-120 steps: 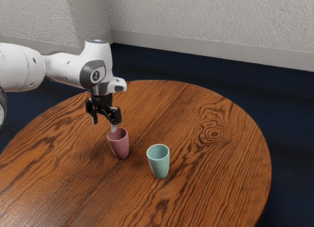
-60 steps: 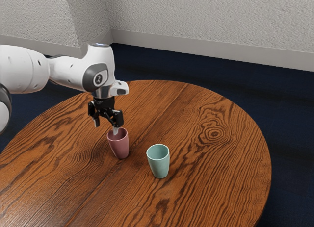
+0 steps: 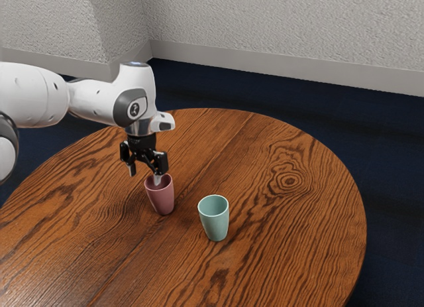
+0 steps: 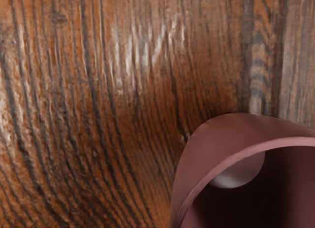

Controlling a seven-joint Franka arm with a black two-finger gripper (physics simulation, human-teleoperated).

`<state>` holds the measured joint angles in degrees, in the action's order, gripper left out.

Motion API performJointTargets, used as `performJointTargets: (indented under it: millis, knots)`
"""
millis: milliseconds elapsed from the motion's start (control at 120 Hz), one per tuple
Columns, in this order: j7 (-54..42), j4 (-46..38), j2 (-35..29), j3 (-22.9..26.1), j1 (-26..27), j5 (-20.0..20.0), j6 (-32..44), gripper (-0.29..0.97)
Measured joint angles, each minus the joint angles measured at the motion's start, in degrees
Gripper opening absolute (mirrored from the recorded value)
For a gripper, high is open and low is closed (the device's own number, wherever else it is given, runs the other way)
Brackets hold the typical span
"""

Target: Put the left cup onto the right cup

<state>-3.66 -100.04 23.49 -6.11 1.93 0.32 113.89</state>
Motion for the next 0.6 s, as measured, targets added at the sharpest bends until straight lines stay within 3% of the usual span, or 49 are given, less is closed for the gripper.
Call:
performJointTargets:
  millis: [600]
  knots:
    - [0.94,0.00,0.56,-0.04,0.06,0.04,0.09,0.46]
